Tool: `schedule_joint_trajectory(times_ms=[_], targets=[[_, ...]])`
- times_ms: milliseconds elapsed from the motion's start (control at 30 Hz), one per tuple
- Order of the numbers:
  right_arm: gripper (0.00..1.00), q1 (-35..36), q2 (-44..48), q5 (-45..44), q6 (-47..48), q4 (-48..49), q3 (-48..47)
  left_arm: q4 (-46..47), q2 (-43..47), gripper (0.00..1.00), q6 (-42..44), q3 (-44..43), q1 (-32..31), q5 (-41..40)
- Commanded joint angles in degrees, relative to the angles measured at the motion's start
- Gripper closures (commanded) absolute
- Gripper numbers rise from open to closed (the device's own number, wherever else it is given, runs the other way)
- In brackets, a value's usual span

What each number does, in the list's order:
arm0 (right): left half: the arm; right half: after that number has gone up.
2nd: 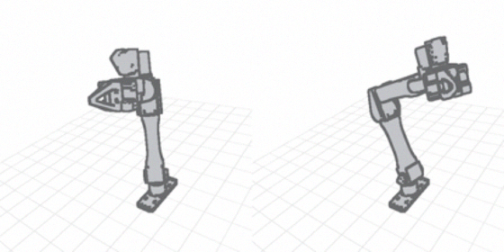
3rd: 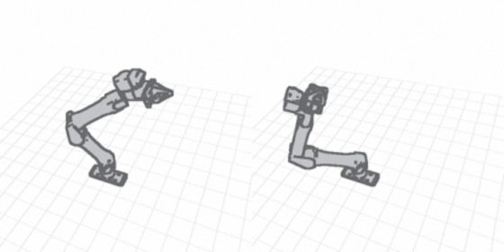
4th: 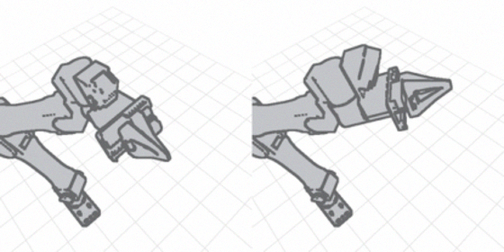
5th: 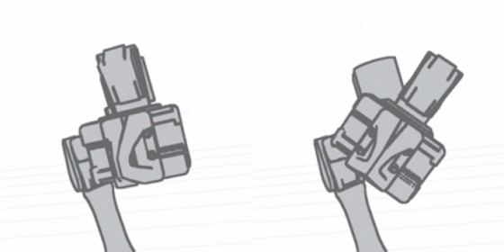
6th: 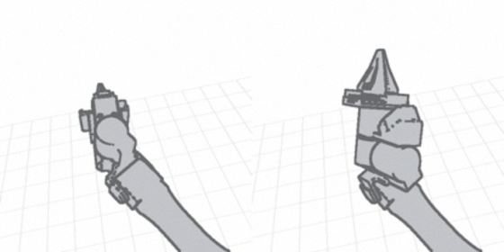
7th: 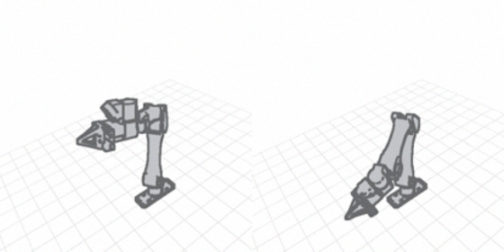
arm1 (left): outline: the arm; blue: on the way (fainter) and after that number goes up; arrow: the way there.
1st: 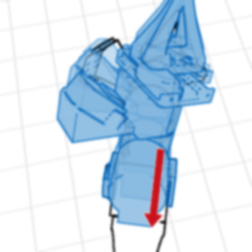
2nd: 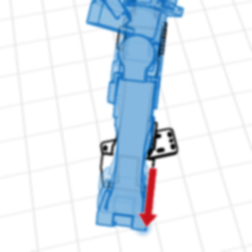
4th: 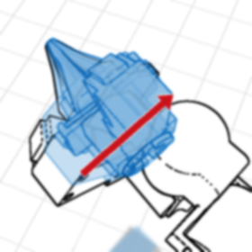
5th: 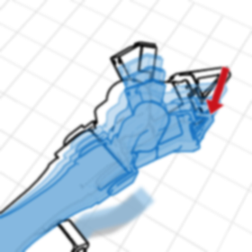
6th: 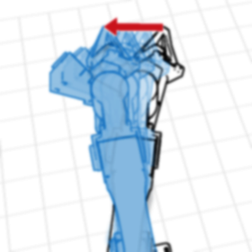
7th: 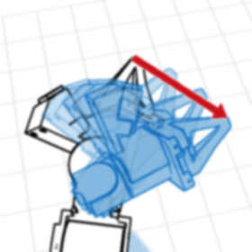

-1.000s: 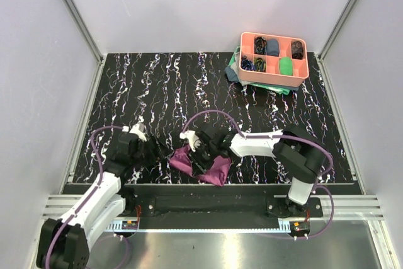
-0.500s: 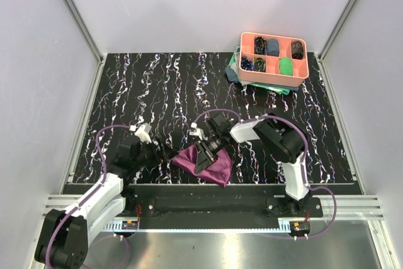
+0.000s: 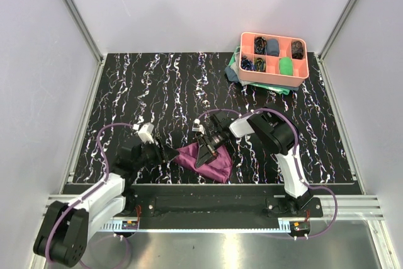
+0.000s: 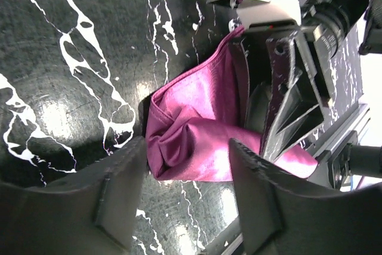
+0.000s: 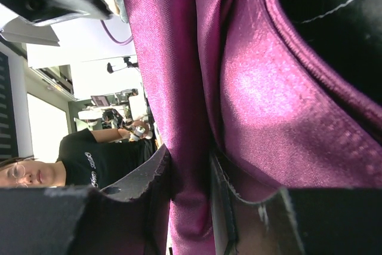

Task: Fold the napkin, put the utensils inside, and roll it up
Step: Roll the napkin with the utensil

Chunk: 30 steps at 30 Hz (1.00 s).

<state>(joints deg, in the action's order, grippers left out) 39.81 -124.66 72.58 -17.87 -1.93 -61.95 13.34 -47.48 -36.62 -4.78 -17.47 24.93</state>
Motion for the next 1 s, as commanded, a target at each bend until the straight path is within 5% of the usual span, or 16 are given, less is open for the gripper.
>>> schedule_joint_trajectory(times_ms=[0,367,633,967], targets=[[0.66,-0.4,-1.4,-1.1,0.4,1.4,-1.2,8.1,-4.1,0.46,0.0,0.4,-0.7,0.7],[0.62,-0.4,-0.2,-4.3,0.8,1.3,0.3,15.9,-13.4,0.71,-1.9,-0.8,-3.2,0.1],[0.43,-0.4,4.5,-9.2,0.2,-0.1,0.4,6.4,-15.7,1.0,1.8,-4.2,-3.6,-0.3],[0.31,-0.4,15.8,-22.0,4.0,-7.6,0.7,1.1,-25.5,1.0,4.1,-10.5,-6.1,0.7]])
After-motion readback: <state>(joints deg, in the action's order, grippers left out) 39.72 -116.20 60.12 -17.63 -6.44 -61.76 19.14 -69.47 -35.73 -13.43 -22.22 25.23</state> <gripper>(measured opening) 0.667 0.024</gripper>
